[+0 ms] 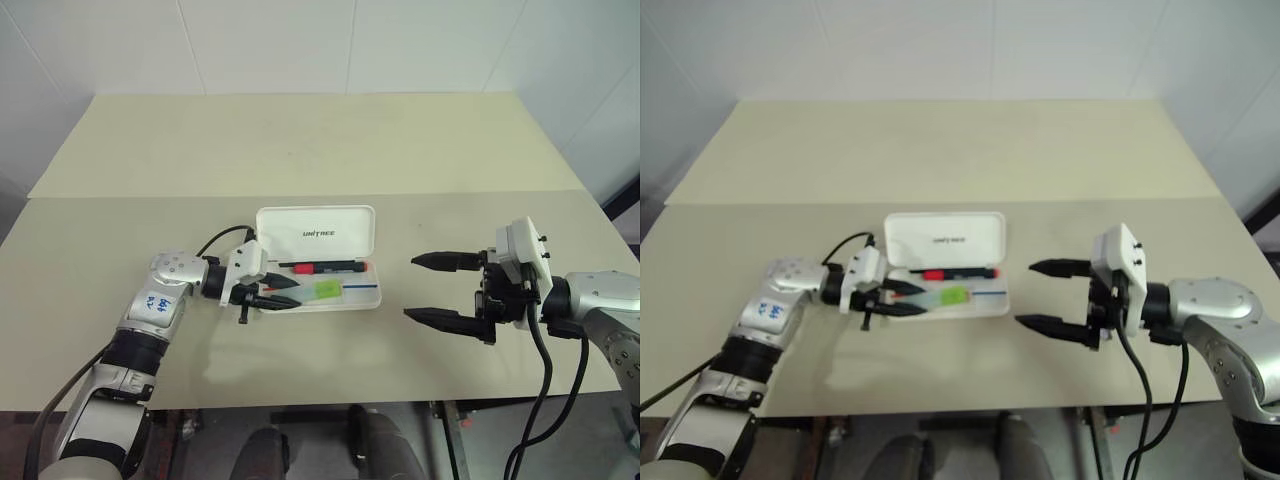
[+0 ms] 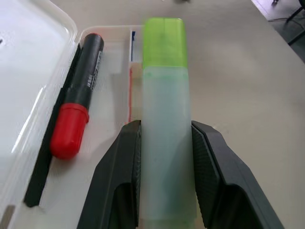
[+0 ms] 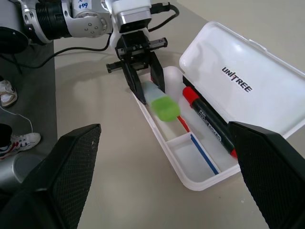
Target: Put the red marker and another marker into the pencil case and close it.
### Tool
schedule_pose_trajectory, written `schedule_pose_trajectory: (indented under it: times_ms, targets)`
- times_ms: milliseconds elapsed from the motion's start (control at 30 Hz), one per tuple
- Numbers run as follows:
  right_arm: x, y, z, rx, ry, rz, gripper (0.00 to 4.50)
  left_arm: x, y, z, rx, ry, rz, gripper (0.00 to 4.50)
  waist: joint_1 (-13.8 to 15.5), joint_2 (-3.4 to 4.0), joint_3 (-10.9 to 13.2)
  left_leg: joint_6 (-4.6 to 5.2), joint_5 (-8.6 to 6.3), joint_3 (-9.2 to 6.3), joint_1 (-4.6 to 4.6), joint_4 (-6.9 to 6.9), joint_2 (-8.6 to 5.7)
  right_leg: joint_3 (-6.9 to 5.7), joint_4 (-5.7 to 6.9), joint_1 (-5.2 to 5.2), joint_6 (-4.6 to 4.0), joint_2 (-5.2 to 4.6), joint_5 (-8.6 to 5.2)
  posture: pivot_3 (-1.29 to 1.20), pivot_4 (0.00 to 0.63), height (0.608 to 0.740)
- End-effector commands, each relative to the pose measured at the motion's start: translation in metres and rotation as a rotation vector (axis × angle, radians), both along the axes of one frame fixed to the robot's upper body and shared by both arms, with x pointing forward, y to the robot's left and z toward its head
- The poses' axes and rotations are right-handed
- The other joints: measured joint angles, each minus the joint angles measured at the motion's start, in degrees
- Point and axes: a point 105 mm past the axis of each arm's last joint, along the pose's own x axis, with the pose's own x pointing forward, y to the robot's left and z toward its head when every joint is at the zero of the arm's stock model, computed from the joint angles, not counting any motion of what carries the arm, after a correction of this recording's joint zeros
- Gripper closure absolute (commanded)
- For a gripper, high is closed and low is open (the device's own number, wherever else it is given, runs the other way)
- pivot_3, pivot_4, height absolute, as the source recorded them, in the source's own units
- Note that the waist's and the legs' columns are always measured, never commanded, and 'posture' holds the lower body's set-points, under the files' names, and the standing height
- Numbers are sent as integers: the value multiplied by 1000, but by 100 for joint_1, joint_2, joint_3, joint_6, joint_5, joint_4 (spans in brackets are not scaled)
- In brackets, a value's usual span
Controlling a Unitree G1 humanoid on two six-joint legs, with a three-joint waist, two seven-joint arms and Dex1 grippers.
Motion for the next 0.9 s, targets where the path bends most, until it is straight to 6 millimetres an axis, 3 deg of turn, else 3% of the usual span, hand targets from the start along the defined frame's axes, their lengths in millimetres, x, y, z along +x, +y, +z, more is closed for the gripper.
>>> schedule_pose_trajectory:
  times_ms: [33, 367, 667, 900]
  targets:
    - [-5, 5, 9, 13, -51, 22, 0, 2, -3, 5, 18, -34, -24, 3480, 18, 0, 0, 0, 0, 0, 0, 0, 0, 0, 0, 0, 0, 0, 0, 0, 150, 740]
    - [-3, 6, 8, 16, -52, 19, 0, 0, -9, 14, -6, -35, -43, 23, 102, 0, 0, 1, 0, 1, 1, 0, 1, 0, 0, 0, 0, 1, 0, 0, 150, 740]
    - [-1, 6, 3, 21, -25, 17, 0, -16, -16, 42, -139, -49, -97, 23, 106, 0, 0, 1, 0, -1, -3, 0, 0, 0, 2, 0, 1, 0, 1, 0, 150, 740]
    - [6, -14, -4, 26, 9, -91, 0, -27, -16, 67, -244, -113, -89, 23, 106, 0, 0, 1, 0, -1, -2, 0, 1, 0, 1, 0, 1, 1, 1, 0, 150, 740]
